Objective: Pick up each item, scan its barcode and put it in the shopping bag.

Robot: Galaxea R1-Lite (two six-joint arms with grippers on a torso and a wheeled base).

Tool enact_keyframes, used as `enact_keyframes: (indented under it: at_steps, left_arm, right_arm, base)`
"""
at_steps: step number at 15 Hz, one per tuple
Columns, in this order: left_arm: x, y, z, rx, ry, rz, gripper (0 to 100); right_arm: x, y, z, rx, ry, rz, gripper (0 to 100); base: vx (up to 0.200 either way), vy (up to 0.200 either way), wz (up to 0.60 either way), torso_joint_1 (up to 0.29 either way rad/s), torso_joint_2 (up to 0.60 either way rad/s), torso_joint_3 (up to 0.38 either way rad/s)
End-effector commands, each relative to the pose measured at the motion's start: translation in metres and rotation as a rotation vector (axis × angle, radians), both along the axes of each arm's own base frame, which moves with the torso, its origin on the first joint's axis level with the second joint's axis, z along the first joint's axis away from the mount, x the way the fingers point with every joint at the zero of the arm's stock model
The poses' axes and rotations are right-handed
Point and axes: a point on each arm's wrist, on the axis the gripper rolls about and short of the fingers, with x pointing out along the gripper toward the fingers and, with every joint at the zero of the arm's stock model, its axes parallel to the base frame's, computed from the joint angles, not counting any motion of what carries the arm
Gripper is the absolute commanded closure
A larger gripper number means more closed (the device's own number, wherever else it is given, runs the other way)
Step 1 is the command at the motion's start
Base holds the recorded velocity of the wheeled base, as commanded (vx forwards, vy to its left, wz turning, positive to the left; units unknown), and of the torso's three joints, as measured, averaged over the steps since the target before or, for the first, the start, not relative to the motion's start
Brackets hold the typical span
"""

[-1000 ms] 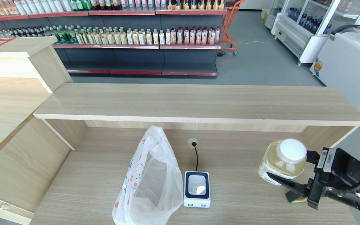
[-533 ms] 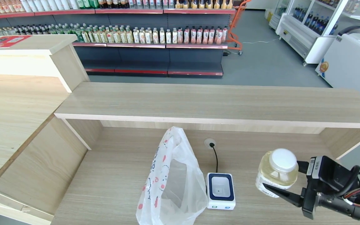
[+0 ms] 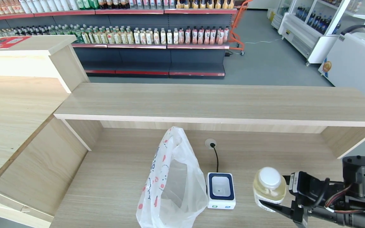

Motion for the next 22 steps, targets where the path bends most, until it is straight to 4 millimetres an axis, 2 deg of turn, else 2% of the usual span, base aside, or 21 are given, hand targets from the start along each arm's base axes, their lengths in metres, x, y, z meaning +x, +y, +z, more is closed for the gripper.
enact_keyframes:
  at_steps: [1,3,9,16,22]
  left_arm:
    - [0.0,0.0,0.0,-0.001,-0.002,0.0,0]
    - [0.0,0.0,0.0,-0.001,0.0,0.0,0]
    - [0.0,0.0,0.0,-0.001,0.0,0.0,0]
    - [0.0,0.0,0.0,-0.001,0.0,0.0,0]
    - [0.0,0.0,0.0,-0.001,0.0,0.0,0]
  right_arm:
    - [0.025,0.002,-0.028,-0.04,0.015,0.099,100]
    - [0.048,0.003,-0.044,-0.033,-0.038,0.21,100]
    - [0.113,0.022,-0.068,0.018,-0.201,0.402,100]
    - [0.148,0.045,-0.087,0.067,-0.292,0.557,100]
    - [0.156,0.04,-0.098,0.056,-0.301,0.554,100]
  base:
    - [0.0,0.0,0.0,0.0,0.0,0.0]
    - [0.0,0.0,0.0,0.0,0.0,0.0]
    - [0.0,0.0,0.0,0.0,0.0,0.0]
    - [0.0,0.0,0.0,0.0,0.0,0.0]
    - [0.0,0.0,0.0,0.0,0.0,0.0]
